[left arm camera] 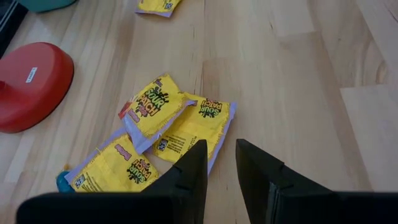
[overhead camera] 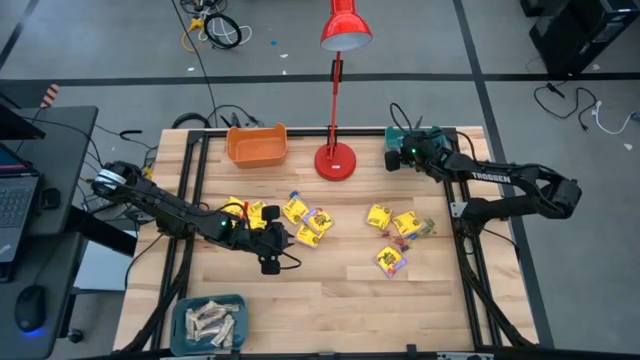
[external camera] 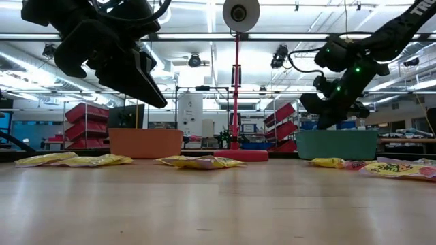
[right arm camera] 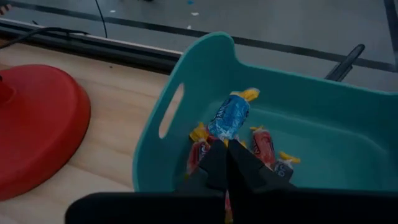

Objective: Sort candy
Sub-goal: Put the small blue candy into the green bin

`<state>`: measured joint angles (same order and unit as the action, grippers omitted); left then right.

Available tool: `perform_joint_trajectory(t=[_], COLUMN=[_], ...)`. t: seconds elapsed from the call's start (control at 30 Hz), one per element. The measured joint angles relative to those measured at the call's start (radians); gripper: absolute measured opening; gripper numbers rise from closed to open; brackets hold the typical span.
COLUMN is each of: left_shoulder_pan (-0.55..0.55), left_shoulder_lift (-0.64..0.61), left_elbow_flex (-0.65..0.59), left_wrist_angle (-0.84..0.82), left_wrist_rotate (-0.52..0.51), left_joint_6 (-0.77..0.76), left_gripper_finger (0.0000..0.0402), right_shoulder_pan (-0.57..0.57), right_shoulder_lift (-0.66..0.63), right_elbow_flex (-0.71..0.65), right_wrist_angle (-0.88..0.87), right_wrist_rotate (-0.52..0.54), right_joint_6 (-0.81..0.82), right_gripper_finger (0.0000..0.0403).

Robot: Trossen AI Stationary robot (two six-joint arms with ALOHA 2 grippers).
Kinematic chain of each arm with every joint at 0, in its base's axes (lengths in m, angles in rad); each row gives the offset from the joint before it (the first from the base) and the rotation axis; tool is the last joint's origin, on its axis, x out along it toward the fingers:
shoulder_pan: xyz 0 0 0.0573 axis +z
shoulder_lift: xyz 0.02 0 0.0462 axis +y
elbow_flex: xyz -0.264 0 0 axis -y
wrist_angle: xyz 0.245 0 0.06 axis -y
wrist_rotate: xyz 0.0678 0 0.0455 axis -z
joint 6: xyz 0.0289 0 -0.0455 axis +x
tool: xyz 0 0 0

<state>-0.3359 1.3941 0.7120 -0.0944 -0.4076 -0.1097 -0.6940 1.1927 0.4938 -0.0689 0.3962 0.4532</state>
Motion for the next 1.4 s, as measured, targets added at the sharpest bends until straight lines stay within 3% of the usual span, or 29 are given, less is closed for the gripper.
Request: perform_joint_trajectory(t=[0.3,0.87,1.13,1.4], left_shoulder_pan=[0.0,0.0,0.0,0.0], left_shoulder_lift=[0.0,0.0,0.0,0.0], left_elbow_flex=[0.0,0.0,0.0,0.0], left_wrist_angle=[0.0,0.0,0.002,0.023], left_wrist_rotate=[0.0,0.0,0.0,0.0], left_joint_6=[0.0,-0.004,-0.002,-0.001], left_gripper_finger=[0.0088,0.0088,0.0088,0.0088], right_shoulder_pan=[-0.002,0.004,0.094,0.246], right_shoulder_lift=[0.0,-0.034,-0.16,-0.25], right_elbow_flex=[0.0,0.011,0.093,0.139], right_wrist_angle=[0.028,0.027,-0.006,-0.011], right_wrist_rotate=[0.001,0.001,-0.005,-0.095], right_joint_6=[-0.008,-0.026,-0.091,-0.142], right_gripper_finger=[0.0005,0.0069,0.0069,0.0069])
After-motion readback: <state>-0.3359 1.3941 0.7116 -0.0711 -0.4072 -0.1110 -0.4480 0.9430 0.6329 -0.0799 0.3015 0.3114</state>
